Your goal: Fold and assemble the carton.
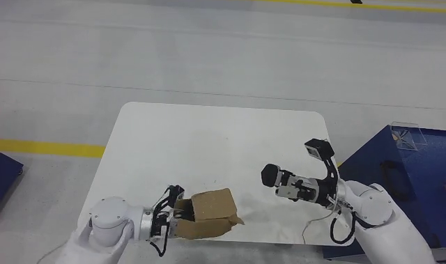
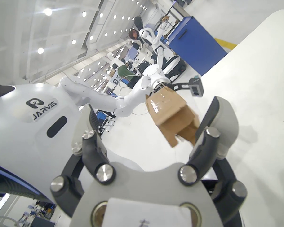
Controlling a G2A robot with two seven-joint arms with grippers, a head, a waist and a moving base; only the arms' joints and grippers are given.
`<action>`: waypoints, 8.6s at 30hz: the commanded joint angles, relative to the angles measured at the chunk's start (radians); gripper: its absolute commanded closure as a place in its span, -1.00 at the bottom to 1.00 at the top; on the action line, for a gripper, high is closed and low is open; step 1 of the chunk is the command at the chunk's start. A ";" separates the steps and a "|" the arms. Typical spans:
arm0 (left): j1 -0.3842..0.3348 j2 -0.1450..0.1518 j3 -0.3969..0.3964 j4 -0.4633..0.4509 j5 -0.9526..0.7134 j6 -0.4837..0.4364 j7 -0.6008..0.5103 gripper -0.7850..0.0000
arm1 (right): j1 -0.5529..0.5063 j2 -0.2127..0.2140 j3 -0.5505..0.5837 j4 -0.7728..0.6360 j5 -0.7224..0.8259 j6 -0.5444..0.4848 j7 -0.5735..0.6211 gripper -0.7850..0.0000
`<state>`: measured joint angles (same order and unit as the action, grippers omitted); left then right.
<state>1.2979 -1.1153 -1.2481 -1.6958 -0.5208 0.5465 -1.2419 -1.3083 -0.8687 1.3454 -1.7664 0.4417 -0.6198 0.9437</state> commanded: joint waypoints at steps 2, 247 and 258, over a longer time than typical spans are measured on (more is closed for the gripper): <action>-0.061 -0.014 0.057 0.079 -0.172 -0.014 -0.015 1.00 | -0.007 0.000 0.012 0.012 -0.065 0.007 -0.032 -1.00; -0.049 0.016 0.139 0.090 -0.234 -0.335 0.262 1.00 | 0.038 -0.145 -0.170 0.110 -0.635 0.179 -0.197 -1.00; -0.042 0.015 0.160 0.077 -0.194 -0.351 0.267 1.00 | 0.032 -0.144 -0.142 0.088 -0.562 0.123 -0.221 -1.00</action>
<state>1.2557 -1.1005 -1.0886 -1.6179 -0.7167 0.1963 -0.9760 -1.2762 -1.0126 1.2016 -1.6752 -0.1197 -0.4958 0.7236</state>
